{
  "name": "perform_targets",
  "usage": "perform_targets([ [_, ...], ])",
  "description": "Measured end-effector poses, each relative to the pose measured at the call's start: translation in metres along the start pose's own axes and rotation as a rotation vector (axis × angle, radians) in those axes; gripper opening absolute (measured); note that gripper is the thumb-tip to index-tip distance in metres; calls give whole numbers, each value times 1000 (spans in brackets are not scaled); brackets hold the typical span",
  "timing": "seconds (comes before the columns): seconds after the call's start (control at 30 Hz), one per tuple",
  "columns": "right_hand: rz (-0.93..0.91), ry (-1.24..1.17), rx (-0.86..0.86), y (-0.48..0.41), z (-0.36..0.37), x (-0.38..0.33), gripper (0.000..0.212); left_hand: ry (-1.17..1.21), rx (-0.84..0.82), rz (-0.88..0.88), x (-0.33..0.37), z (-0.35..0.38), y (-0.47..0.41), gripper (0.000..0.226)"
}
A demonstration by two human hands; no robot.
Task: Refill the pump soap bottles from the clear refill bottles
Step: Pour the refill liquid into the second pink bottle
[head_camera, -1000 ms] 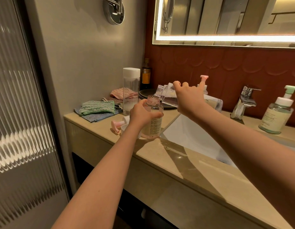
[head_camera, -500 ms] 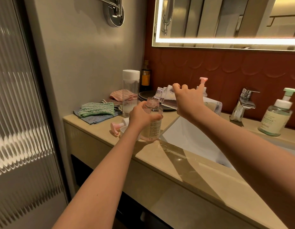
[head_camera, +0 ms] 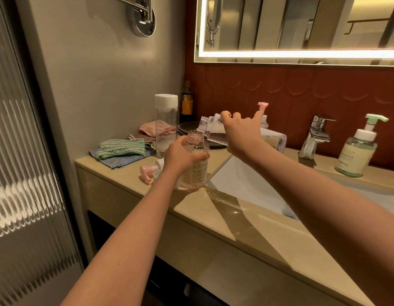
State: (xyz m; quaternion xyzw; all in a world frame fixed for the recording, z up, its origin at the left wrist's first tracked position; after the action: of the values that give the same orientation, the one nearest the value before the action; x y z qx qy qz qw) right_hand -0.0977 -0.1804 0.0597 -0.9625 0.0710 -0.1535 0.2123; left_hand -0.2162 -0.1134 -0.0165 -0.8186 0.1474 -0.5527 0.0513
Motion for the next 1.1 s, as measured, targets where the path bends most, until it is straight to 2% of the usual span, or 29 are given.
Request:
perform_targets([
  [1.1,-11,5,-5,1,-2,-2,63,-12,5,-6,1,0,0,86],
])
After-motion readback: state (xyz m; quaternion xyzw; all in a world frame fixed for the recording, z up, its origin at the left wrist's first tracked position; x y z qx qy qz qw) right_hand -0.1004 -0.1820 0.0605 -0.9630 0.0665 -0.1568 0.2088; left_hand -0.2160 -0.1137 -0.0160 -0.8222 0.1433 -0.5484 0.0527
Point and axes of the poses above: each hand's wrist, its own y-axis away from the middle knuckle, its own z-axis out of the palm, x = y × z, the point moved 4 cm from there along -y, towards the middle knuckle, and after that the axes turned 3 degrees about -x, right-handed, at the moved point
